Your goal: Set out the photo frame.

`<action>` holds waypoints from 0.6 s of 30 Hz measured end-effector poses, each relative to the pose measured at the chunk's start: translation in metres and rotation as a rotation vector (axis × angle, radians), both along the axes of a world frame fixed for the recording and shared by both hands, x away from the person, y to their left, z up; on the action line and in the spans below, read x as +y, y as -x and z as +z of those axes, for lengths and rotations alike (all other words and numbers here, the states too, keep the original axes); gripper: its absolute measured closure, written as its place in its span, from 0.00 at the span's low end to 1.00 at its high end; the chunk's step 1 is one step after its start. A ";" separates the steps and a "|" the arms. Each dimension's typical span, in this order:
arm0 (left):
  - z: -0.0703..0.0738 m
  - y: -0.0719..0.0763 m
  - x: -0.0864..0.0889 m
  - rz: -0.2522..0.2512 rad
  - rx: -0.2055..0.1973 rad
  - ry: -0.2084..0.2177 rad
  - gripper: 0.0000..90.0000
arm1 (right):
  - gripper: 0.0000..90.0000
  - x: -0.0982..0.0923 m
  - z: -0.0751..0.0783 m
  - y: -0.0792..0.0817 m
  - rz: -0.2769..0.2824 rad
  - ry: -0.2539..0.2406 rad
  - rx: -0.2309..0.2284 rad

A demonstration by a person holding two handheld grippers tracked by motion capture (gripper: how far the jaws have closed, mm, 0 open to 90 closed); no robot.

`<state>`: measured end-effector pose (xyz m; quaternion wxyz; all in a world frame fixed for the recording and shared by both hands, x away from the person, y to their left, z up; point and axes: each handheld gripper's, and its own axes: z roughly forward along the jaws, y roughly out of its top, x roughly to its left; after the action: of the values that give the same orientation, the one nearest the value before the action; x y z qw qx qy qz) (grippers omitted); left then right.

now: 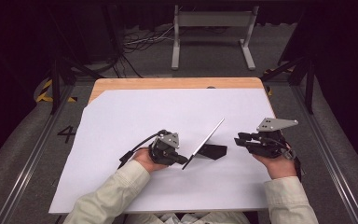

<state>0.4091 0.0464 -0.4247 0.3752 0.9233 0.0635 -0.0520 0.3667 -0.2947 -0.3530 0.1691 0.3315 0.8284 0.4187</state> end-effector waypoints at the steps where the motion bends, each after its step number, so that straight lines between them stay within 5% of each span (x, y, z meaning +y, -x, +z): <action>1: 0.000 0.001 -0.002 -0.005 0.005 -0.001 1.00 | 0.77 0.000 0.000 0.000 -0.001 0.000 0.000; 18: 0.000 0.017 -0.022 -0.095 0.035 -0.004 1.00 | 0.77 0.001 0.000 -0.002 0.005 -0.005 0.008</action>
<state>0.3925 0.0244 -0.4252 0.3692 0.9250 0.0266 -0.0858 0.3686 -0.2939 -0.3531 0.1641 0.3316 0.8288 0.4197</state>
